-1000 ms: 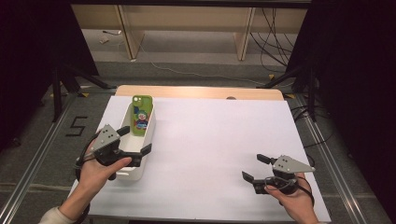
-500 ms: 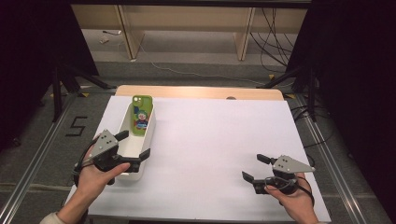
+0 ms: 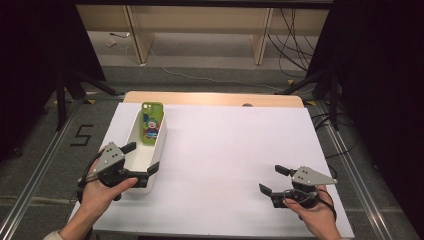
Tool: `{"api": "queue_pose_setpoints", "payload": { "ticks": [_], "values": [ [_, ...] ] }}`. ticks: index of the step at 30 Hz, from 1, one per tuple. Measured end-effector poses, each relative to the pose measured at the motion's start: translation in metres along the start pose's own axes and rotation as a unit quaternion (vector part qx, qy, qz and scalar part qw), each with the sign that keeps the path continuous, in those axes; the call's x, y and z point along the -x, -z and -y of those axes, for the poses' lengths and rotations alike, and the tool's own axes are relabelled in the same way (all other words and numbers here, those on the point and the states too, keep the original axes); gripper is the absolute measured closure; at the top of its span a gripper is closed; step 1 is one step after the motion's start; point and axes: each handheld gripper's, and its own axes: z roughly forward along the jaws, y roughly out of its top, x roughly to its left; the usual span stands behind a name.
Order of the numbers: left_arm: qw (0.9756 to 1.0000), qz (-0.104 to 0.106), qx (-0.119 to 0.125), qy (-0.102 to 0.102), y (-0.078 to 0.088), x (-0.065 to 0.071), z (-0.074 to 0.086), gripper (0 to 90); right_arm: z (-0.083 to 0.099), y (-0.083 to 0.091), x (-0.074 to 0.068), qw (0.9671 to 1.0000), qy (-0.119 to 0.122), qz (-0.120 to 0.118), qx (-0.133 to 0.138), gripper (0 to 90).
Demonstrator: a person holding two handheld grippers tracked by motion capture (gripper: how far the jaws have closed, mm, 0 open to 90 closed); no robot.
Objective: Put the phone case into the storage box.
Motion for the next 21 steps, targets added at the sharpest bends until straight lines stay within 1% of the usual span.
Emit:
{"api": "queue_pose_setpoints", "payload": {
  "ticks": [4,9,21],
  "values": [
    [1.0,0.001,-0.001,-0.001,0.0001,0.001,0.0016,0.0,0.0,0.0002,0.0001,1.0,0.0,0.0,0.0,15.9],
    [1.0,0.0,0.0,-0.009,0.0,0.0021,0.0021,0.0,0.0,0.0007,0.0004,1.0,0.001,0.001,-0.001,15.9],
    [0.9999,0.001,-0.002,-0.01,-0.0017,0.0034,0.0037,0.0,0.0001,0.0013,0.0007,1.0,0.002,0.002,0.003,15.9]
  ]
}}
